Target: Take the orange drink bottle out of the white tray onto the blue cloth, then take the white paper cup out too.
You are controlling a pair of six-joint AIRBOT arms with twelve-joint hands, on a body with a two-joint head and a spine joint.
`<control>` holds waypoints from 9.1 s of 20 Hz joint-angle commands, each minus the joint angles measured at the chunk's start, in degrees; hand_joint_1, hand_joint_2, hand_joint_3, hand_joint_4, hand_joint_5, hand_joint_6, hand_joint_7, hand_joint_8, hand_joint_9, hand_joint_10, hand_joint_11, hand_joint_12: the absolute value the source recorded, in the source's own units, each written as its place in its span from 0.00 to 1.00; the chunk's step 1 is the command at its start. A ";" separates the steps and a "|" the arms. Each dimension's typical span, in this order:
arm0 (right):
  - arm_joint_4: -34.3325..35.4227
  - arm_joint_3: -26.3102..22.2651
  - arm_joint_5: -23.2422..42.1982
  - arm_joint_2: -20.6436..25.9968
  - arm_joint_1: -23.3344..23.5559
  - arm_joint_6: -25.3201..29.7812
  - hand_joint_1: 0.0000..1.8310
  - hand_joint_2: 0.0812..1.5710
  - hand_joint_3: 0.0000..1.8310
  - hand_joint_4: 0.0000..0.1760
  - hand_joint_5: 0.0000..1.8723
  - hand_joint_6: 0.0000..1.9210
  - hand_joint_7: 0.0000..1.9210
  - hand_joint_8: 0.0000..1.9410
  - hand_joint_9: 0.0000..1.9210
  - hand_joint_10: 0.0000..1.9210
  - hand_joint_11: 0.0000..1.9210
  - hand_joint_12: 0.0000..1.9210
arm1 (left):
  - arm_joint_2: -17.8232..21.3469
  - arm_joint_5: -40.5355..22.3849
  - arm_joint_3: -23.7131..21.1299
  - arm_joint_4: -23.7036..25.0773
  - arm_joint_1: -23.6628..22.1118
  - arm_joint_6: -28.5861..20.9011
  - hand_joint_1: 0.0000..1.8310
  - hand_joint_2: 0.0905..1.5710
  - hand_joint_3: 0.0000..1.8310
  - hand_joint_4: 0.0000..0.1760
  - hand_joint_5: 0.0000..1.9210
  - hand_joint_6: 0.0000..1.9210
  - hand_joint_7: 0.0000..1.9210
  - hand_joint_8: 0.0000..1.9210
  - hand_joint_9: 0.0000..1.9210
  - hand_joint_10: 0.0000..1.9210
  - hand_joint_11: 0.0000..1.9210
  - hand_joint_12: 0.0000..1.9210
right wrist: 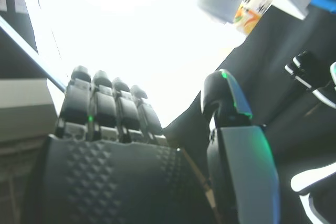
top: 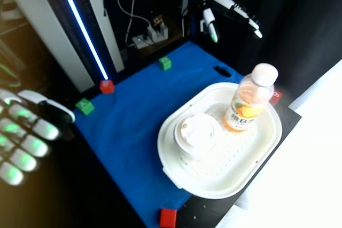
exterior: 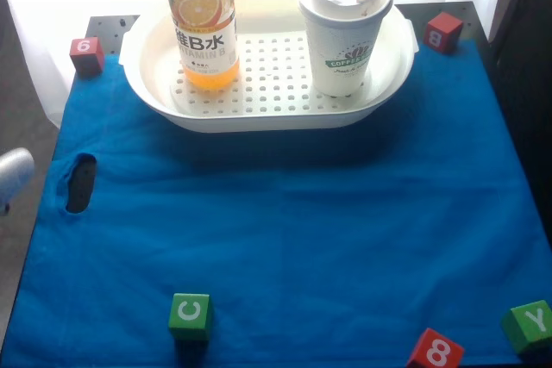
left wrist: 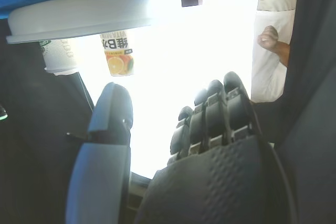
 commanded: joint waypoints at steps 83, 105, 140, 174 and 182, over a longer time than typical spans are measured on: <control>-2.81 2.01 5.74 -6.31 1.14 5.84 0.30 0.83 0.00 0.00 0.00 0.00 0.00 0.00 0.00 0.00 0.00 0.00 | -9.42 20.75 20.94 28.09 -40.94 -7.19 0.50 0.77 0.00 0.95 0.39 0.69 0.41 0.50 0.37 0.62 0.29 0.90; -1.79 2.25 5.81 -5.95 1.16 6.46 0.31 0.83 0.00 0.00 0.00 0.00 0.00 0.00 0.00 0.00 0.00 0.01 | -6.21 12.34 6.81 24.40 -18.16 -9.99 0.33 0.77 0.00 0.13 0.15 0.00 0.20 0.00 0.09 0.32 0.00 0.72; -23.35 35.70 -52.01 -30.44 42.34 0.14 0.37 0.69 0.00 0.08 0.00 0.00 0.00 0.00 0.00 0.00 0.00 0.00 | -0.13 -3.88 0.14 7.13 -2.65 -2.91 0.30 0.67 0.00 0.69 0.00 0.00 0.00 0.00 0.00 0.00 0.02 0.03; -34.38 10.77 -27.17 -7.68 29.74 12.11 0.42 0.79 0.00 0.00 0.07 0.49 0.10 0.55 0.10 0.80 0.09 0.98 | -0.66 -7.58 -0.45 3.93 -0.18 -4.54 0.39 0.63 0.00 0.73 0.02 0.00 0.00 0.00 0.00 0.00 0.00 0.16; -33.70 11.03 -32.86 -9.78 24.08 12.11 0.34 0.79 0.00 0.00 0.00 0.44 0.07 0.30 0.05 0.58 0.00 0.90 | -0.79 -7.96 -0.56 3.60 -0.18 -4.69 0.36 0.66 0.00 0.62 0.02 0.00 0.00 0.00 0.01 0.00 0.00 0.18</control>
